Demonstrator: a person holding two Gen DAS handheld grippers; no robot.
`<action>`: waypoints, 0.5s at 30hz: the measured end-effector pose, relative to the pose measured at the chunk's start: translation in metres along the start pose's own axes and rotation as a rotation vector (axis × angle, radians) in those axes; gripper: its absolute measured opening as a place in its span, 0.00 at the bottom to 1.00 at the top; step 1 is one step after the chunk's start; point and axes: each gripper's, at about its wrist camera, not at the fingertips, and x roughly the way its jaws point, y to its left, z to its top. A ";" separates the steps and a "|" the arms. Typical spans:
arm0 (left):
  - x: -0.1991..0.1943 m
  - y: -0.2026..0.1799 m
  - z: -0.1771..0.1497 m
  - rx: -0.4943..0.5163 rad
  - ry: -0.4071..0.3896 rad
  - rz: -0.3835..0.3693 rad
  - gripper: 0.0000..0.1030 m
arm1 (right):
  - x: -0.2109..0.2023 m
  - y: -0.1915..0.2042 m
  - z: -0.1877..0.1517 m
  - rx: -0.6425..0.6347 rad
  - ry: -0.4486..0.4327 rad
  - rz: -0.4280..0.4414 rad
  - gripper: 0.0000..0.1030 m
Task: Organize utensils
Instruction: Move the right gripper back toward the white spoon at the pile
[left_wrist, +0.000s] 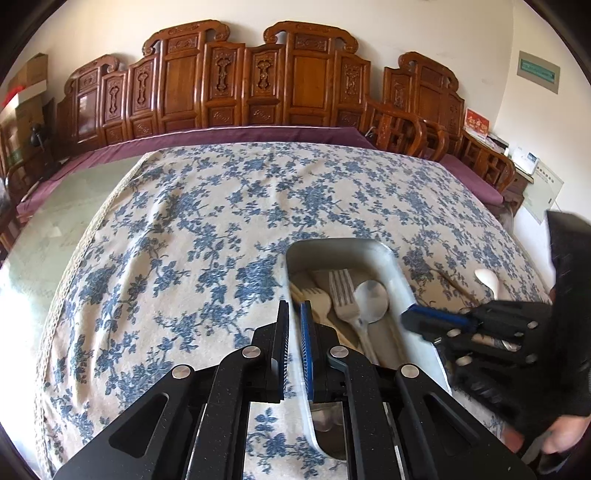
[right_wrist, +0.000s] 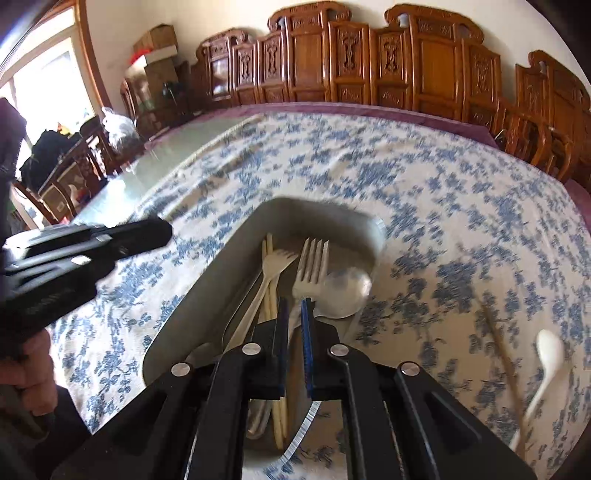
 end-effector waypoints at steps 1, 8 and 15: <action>0.000 -0.004 0.000 0.005 -0.001 -0.005 0.05 | -0.009 -0.005 -0.001 0.000 -0.012 -0.004 0.09; 0.003 -0.029 -0.003 0.032 0.001 -0.037 0.20 | -0.048 -0.059 -0.021 -0.020 -0.011 -0.102 0.08; -0.001 -0.056 -0.007 0.051 -0.013 -0.073 0.35 | -0.051 -0.116 -0.055 -0.019 0.064 -0.183 0.08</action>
